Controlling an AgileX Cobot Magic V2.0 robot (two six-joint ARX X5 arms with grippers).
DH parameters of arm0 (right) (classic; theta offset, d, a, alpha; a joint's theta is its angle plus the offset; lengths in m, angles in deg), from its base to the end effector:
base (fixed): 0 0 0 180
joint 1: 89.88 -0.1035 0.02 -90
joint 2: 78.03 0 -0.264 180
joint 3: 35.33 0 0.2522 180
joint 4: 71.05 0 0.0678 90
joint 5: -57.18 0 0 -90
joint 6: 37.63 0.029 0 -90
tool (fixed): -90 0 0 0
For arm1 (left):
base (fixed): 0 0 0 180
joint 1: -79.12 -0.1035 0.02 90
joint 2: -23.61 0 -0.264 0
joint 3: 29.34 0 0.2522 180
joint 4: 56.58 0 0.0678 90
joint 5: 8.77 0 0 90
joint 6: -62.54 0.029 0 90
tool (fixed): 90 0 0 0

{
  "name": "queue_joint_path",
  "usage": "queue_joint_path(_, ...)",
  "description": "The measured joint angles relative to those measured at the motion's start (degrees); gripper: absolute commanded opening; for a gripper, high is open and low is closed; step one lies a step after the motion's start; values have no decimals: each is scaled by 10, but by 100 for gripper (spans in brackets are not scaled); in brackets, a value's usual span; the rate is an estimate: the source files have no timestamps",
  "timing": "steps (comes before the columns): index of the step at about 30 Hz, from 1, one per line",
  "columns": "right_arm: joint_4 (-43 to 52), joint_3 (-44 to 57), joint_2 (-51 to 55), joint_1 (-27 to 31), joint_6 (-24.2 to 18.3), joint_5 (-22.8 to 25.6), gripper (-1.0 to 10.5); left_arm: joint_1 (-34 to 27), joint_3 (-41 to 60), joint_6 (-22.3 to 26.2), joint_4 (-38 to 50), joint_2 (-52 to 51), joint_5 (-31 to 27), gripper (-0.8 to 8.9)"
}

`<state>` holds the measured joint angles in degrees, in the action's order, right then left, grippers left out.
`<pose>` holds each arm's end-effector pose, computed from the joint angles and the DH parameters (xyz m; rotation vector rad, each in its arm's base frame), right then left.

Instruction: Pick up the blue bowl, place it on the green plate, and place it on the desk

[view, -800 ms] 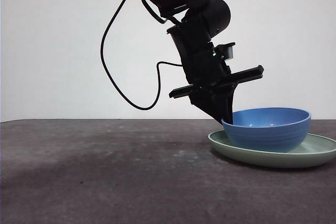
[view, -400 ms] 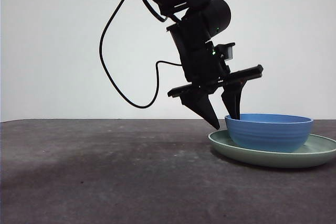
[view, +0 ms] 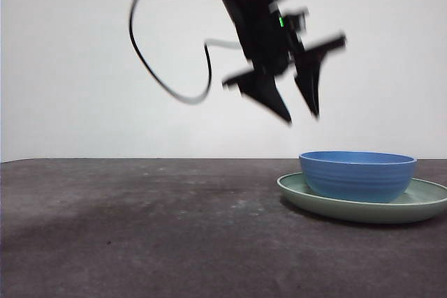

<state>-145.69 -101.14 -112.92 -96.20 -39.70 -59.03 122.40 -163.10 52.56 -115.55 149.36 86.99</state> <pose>0.0857 0.0224 0.3193 0.1000 0.7512 0.5531 0.3510 -0.3345 0.2778 0.1408 0.9300 -0.7166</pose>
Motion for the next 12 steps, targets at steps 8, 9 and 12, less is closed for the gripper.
queue_joint_path(8,0,0,0,0,0,12,366,-36,-1,3,-24,-150,0,226)
queue_joint_path(9,0,0,0,0,0,12,366,-39,-1,5,-29,-163,0,226)
queue_joint_path(12,0,0,0,0,0,12,366,-45,-1,15,-39,-200,0,226)
